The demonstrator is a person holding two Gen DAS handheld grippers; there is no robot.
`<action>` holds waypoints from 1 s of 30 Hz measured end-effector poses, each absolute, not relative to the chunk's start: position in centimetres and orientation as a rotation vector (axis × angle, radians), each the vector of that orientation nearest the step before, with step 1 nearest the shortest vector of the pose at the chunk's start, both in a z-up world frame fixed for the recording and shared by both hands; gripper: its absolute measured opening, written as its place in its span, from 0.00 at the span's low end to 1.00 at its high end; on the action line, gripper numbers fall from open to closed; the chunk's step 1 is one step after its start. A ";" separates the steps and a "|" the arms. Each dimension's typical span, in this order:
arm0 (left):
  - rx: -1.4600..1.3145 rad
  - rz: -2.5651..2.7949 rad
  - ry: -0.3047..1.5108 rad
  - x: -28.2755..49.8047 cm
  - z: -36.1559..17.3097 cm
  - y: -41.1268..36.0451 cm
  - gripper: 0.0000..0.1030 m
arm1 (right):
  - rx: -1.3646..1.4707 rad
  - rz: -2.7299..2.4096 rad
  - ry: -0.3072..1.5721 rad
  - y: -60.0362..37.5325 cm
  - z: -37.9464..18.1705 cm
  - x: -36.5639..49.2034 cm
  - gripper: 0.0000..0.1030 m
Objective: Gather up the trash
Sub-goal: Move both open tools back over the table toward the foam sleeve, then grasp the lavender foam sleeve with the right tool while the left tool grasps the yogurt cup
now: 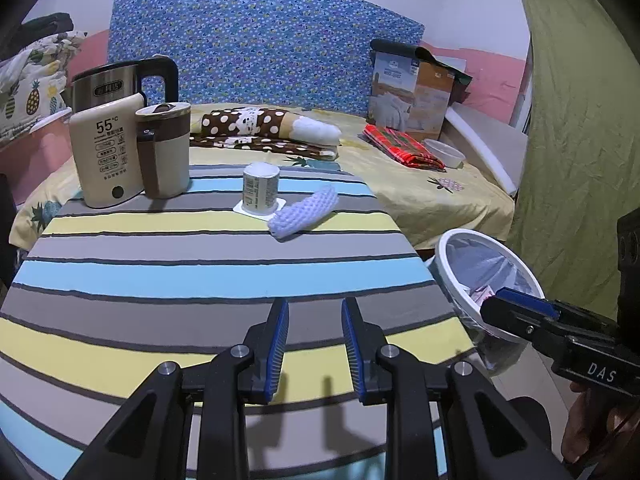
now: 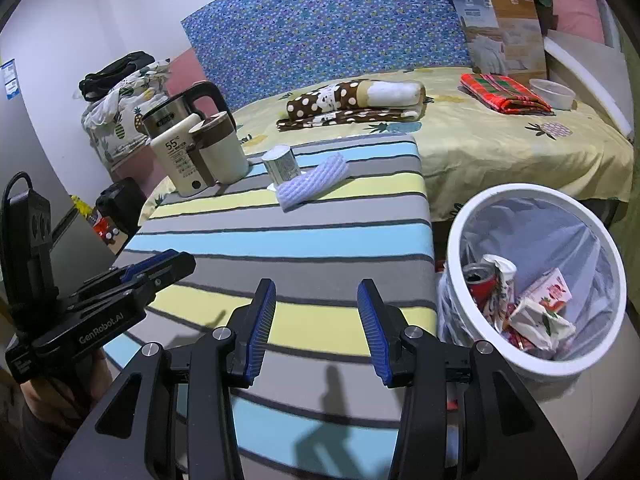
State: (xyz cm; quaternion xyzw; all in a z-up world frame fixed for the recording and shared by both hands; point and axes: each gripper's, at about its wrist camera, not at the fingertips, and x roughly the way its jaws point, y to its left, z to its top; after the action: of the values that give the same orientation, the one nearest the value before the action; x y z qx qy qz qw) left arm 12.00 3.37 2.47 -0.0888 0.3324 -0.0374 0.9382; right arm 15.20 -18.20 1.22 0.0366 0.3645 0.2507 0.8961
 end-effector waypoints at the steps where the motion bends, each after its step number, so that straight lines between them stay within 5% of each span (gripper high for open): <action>1: -0.180 -0.074 0.680 12.2 2.5 3.5 0.26 | 0.076 0.518 0.756 -18.0 1.3 15.4 0.44; 30: -0.270 0.012 0.660 16.6 0.7 12.3 0.26 | 0.103 0.483 0.853 -9.4 -1.4 25.6 0.44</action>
State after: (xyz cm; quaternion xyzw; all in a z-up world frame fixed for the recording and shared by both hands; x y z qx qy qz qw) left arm 16.56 12.32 0.66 -0.1322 0.3230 0.0056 0.9371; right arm 25.62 -9.41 -1.40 0.0495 0.4096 0.2317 0.8810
